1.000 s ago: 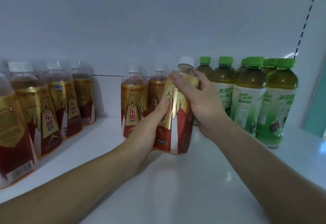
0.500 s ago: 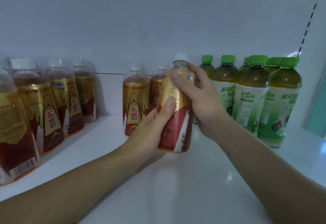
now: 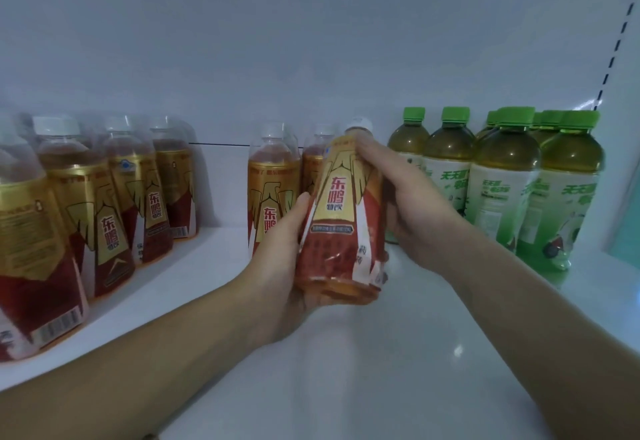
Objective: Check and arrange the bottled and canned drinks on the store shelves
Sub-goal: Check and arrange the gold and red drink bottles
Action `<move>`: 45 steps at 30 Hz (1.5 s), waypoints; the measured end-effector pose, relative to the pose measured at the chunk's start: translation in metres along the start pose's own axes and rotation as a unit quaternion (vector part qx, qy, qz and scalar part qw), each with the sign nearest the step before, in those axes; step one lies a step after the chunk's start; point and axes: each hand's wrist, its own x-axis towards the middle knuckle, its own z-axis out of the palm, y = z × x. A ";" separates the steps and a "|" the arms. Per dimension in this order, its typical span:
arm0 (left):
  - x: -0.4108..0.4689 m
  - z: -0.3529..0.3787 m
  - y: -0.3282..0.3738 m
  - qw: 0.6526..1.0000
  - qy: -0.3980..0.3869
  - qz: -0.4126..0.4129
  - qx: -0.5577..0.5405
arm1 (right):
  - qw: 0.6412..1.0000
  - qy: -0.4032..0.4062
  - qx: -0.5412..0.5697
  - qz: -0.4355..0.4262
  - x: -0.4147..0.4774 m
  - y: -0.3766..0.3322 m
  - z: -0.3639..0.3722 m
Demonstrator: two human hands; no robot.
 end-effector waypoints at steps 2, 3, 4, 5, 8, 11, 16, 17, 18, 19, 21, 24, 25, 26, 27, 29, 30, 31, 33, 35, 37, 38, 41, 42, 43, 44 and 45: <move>-0.003 0.001 0.003 0.996 -0.053 -0.057 -0.054 | 0.998 -0.032 0.018 0.050 0.001 0.001 -0.003; -0.005 0.001 0.004 0.992 -0.075 -0.078 -0.072 | 0.996 -0.043 0.038 0.074 0.002 0.003 -0.005; -0.004 -0.001 0.005 0.988 -0.100 -0.087 -0.078 | 0.993 -0.048 0.056 0.094 0.002 0.002 -0.007; -0.002 -0.003 0.005 0.984 -0.134 -0.088 -0.078 | 0.990 -0.052 0.077 0.108 0.003 0.002 -0.010; -0.001 -0.006 0.008 0.967 -0.226 -0.083 -0.085 | 0.980 -0.052 0.153 0.115 0.002 0.000 -0.018; 0.002 -0.008 0.008 0.958 -0.261 -0.085 -0.085 | 0.969 -0.060 0.205 0.128 0.002 0.003 -0.021; -0.002 -0.006 0.011 0.969 -0.240 -0.066 -0.007 | 0.977 -0.073 0.174 0.097 0.001 -0.001 -0.013; -0.002 -0.004 0.010 0.977 -0.201 -0.048 0.051 | 0.982 -0.059 0.160 0.082 0.001 -0.002 -0.011; -0.002 -0.003 0.009 0.980 -0.160 -0.023 0.114 | 0.987 -0.041 0.142 0.058 0.001 -0.003 -0.009; -0.002 -0.002 0.008 0.977 -0.128 0.005 0.168 | 0.992 -0.023 0.127 0.019 0.001 -0.003 -0.007; -0.002 -0.003 0.007 0.961 -0.093 0.060 0.252 | 0.993 0.012 0.074 -0.096 -0.003 -0.003 -0.001; -0.002 -0.006 0.008 0.944 -0.067 0.131 0.295 | 0.956 0.003 -0.044 -0.291 -0.010 0.001 0.004; -0.003 -0.006 0.008 0.937 -0.060 0.158 0.306 | 0.936 -0.007 -0.074 -0.344 -0.011 0.005 0.003; -0.004 -0.006 0.008 0.928 -0.058 0.186 0.318 | 0.913 -0.013 -0.109 -0.393 -0.011 0.008 0.002; -0.004 -0.006 0.007 0.919 -0.058 0.212 0.326 | 0.888 -0.015 -0.150 -0.435 -0.011 0.010 0.001; -0.004 -0.007 0.005 0.911 -0.057 0.237 0.333 | 0.856 -0.008 -0.202 -0.476 -0.011 0.010 -0.001; -0.003 -0.008 0.005 0.910 -0.056 0.240 0.332 | 0.854 -0.005 -0.206 -0.477 -0.011 0.009 -0.001; -0.003 -0.008 0.005 0.911 -0.058 0.241 0.330 | 0.856 -0.002 -0.203 -0.476 -0.011 0.009 -0.001; -0.002 -0.009 0.004 0.912 -0.062 0.239 0.327 | 0.864 0.012 -0.192 -0.466 -0.011 0.010 0.000; -0.002 -0.009 0.003 0.919 -0.073 0.233 0.310 | 0.896 0.040 -0.156 -0.413 -0.012 0.007 0.001; -0.001 -0.009 0.002 0.933 -0.086 0.217 0.275 | 0.945 0.079 -0.091 -0.305 -0.011 0.002 0.003; -0.001 -0.011 0.003 0.941 -0.091 0.204 0.254 | 0.966 0.100 -0.035 -0.237 -0.008 0.001 0.001; 0.003 -0.015 0.001 0.950 -0.126 0.167 0.232 | 0.985 0.107 0.124 -0.052 0.001 0.000 -0.006; 0.004 -0.014 -0.001 0.949 -0.136 0.162 0.233 | 0.984 0.104 0.145 -0.024 0.002 0.000 -0.007; 0.004 -0.014 -0.002 0.949 -0.141 0.160 0.231 | 0.983 0.104 0.151 -0.010 0.003 0.001 -0.009; 0.006 -0.014 -0.004 0.950 -0.143 0.160 0.227 | 0.983 0.105 0.150 -0.003 0.003 0.002 -0.009; 0.008 -0.015 -0.005 0.950 -0.148 0.160 0.222 | 0.983 0.109 0.148 -0.002 0.005 0.004 -0.011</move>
